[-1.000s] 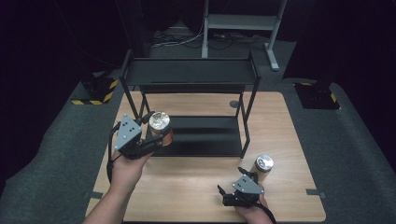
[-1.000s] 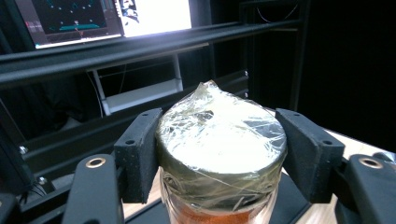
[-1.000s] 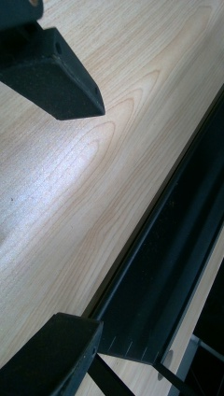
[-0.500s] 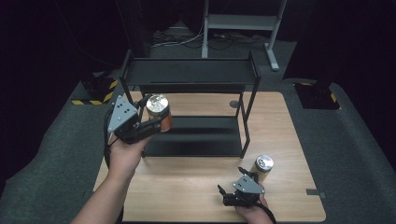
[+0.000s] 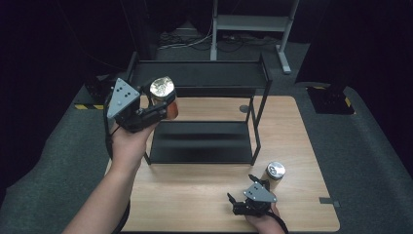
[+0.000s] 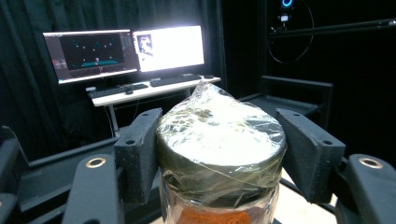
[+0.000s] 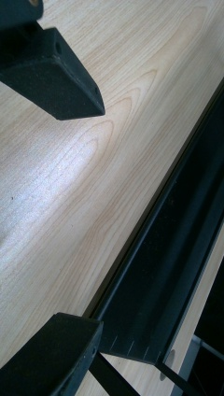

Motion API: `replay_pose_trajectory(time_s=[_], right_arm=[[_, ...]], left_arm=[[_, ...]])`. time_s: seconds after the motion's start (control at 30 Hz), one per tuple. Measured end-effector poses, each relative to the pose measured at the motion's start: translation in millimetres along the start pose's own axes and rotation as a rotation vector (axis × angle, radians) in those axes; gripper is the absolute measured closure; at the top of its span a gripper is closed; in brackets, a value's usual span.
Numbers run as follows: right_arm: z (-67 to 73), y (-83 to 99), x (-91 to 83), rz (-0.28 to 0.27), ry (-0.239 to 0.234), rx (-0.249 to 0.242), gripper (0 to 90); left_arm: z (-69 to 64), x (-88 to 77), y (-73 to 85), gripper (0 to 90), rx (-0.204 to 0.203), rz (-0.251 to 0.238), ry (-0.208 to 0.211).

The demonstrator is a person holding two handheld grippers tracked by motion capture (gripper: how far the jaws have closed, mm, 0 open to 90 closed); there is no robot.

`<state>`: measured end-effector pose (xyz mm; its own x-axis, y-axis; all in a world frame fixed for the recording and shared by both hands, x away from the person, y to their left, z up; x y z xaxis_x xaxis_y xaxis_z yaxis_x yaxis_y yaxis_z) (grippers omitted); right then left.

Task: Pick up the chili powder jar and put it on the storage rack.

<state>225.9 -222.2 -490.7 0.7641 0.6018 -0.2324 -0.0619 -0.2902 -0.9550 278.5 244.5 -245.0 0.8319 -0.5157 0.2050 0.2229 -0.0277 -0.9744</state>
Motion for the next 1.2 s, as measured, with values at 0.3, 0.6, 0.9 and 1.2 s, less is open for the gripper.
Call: replay_pose_trajectory(time_s=[0.3, 0.6, 0.9, 1.2], right_arm=[[-0.6, 0.3, -0.1, -0.002, 0.0, 0.003, 0.0], [-0.9, 0.4, -0.2, -0.003, -0.001, 0.005, 0.0], [-1.2, 0.2, 0.0, -0.001, 0.001, 0.012, 0.0], [-2.5, 0.0, 0.0, 0.0, -0.002, 0.018, 0.0]], left_arm=[[2.1, 16.6, -13.9, 34.8, 0.005, -0.021, -0.023], [5.2, 34.1, -20.1, 34.8, 0.014, -0.027, -0.045], [8.2, 52.9, -16.3, 34.9, 0.002, -0.039, -0.068], [11.2, 74.3, -14.5, 34.9, 0.006, -0.042, -0.095]])
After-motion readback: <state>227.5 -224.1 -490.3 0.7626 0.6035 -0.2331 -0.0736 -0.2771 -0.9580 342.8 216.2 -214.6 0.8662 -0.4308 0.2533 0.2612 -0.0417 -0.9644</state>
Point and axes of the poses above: each handheld gripper's, and its own axes: x roughly forward along the jaws, y roughly out of its underside, z roughly to its left, the point moved 3 cm from there along x, roughly forward along the jaws, and after that the axes turned 12 degrees about -z, right-handed, at the moved point
